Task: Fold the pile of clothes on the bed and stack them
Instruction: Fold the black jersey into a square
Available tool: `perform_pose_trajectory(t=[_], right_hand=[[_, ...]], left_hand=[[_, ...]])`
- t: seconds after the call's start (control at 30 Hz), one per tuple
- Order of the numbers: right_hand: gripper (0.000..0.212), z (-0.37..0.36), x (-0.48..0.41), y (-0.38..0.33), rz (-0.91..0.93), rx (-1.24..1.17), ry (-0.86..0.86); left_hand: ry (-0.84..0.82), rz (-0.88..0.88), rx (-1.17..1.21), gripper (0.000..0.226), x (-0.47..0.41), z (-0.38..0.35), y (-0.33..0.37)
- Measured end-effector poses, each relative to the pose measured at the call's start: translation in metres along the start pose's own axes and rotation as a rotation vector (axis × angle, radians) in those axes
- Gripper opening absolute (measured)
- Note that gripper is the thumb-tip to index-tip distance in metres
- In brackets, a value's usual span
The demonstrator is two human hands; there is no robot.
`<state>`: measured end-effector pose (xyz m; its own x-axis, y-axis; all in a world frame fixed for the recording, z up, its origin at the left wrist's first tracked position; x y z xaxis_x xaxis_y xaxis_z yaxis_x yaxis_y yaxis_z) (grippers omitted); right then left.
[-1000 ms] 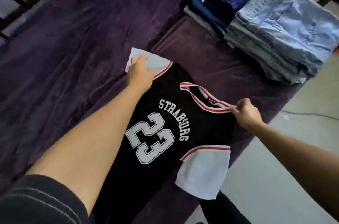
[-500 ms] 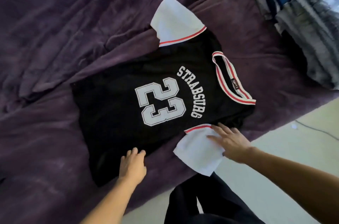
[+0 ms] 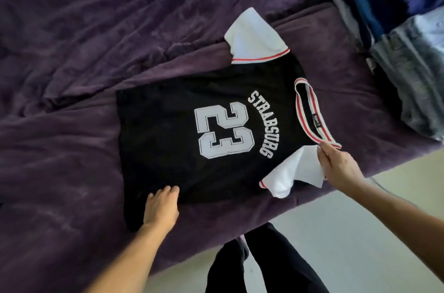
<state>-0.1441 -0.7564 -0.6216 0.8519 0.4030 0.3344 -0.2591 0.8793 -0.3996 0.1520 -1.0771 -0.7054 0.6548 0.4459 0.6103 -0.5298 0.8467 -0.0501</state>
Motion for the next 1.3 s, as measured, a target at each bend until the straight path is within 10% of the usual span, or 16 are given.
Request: perform_pose_trajectory(t=[0.43, 0.63, 0.7, 0.87, 1.03, 1.3], right_hand=[[0.030, 0.077, -0.291, -0.163, 0.155, 0.050, 0.019], [0.032, 0.092, -0.387, -0.168, 0.084, 0.075, 0.344], [0.022, 0.069, -0.368, -0.178, 0.285, 0.128, 0.314], [0.041, -0.027, -0.368, -0.182, 0.392, 0.209, -0.370], [0.071, 0.025, -0.452, -0.147, 0.069, 0.065, -0.056], [0.076, 0.011, -0.336, -0.031, -0.161, 0.003, 0.045]], left_hand=[[0.319, 0.283, 0.219, 0.032, -0.130, 0.192, -0.084], [0.593, 0.483, 0.218, 0.042, -0.202, 0.245, -0.107], [0.547, 0.396, 0.193, 0.038, -0.211, 0.233, -0.077], [0.141, 0.148, 0.193, 0.041, -0.221, 0.156, 0.016], [-0.045, 0.172, 0.223, 0.056, -0.216, 0.115, 0.046], [0.008, -0.079, 0.205, 0.052, -0.224, 0.139, 0.128]])
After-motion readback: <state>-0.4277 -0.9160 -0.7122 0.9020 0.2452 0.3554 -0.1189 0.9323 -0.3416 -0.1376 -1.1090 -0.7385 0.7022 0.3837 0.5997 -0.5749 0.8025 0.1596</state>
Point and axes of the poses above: each hand's wrist, its own x-axis away from the middle knuckle, its own z-axis out of the back of the hand, y = z × x, the point moved 9 cm from there along -x, towards the middle knuckle, and after that the axes turned 1 degree about y, right-handed, at the moved point
